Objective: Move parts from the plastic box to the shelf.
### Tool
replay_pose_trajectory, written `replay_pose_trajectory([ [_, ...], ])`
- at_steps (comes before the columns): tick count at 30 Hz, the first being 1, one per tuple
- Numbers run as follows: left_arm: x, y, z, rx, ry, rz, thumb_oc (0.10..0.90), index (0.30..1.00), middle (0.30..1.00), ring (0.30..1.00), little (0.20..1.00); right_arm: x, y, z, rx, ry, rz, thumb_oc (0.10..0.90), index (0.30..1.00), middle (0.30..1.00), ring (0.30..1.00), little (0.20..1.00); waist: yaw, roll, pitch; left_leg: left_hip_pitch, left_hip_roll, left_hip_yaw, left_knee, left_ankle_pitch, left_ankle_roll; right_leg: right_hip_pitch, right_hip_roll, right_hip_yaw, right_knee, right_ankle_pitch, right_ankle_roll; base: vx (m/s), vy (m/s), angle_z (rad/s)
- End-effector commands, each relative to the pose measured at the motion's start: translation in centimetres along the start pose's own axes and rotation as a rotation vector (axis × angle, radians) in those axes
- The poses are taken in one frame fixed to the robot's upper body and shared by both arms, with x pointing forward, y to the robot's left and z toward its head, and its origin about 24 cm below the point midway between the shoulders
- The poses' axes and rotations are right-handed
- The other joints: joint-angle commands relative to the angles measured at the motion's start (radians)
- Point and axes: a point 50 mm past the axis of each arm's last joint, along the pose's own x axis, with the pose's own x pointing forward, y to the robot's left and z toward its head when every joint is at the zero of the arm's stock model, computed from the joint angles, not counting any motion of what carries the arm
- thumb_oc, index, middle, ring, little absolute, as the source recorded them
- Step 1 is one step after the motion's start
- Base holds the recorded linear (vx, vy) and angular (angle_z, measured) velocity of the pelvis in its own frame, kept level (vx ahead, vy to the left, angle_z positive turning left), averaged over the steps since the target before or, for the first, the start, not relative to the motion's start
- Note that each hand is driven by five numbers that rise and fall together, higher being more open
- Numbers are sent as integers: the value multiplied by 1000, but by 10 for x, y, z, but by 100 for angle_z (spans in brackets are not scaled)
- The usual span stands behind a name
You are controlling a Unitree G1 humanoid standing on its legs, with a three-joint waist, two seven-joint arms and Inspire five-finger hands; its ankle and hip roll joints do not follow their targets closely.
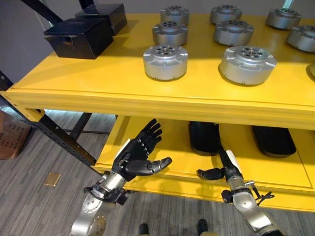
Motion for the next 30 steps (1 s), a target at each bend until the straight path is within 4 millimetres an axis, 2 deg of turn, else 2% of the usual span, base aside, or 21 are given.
replay_pose_trajectory([
  [1,26,-10,44,104,-225,-124,900,1000,1000,1000,1000,23,-14,67,63,-317,-82,900,1000,1000,1000,1000,1,-32,-2,27,-21,13,-3,-84,46,42,-26,-56,78,-146,-14,0,0,0],
  [6,27,-11,45,103,-232,-128,900,1000,1000,1000,1000,22,-14,67,48,-321,-103,900,1000,1000,1000,1000,-1,-32,-2,27,-21,14,-3,-83,46,40,-26,-53,78,-144,-14,0,0,0],
  [12,27,-11,45,99,-234,-116,900,1000,1000,1000,1000,20,-22,70,-18,-378,-247,900,1000,1000,1000,1000,-6,-29,-3,28,-23,16,-3,-86,48,40,-27,-50,77,-144,-12,0,0,0],
  [18,26,-13,44,89,-242,-115,900,1000,1000,1000,1000,12,-30,96,-45,-594,-352,900,1000,1000,1000,1000,-5,-15,-3,26,-29,13,-3,-87,49,36,-30,-49,82,-147,-13,-2,20,0],
  [30,24,-13,46,80,-248,-119,900,1000,1000,1000,1000,3,-30,111,-63,-734,-271,900,1000,1000,1000,1000,0,-13,-10,23,-30,8,-3,-89,46,37,-33,-54,76,-148,-14,0,3,0],
])
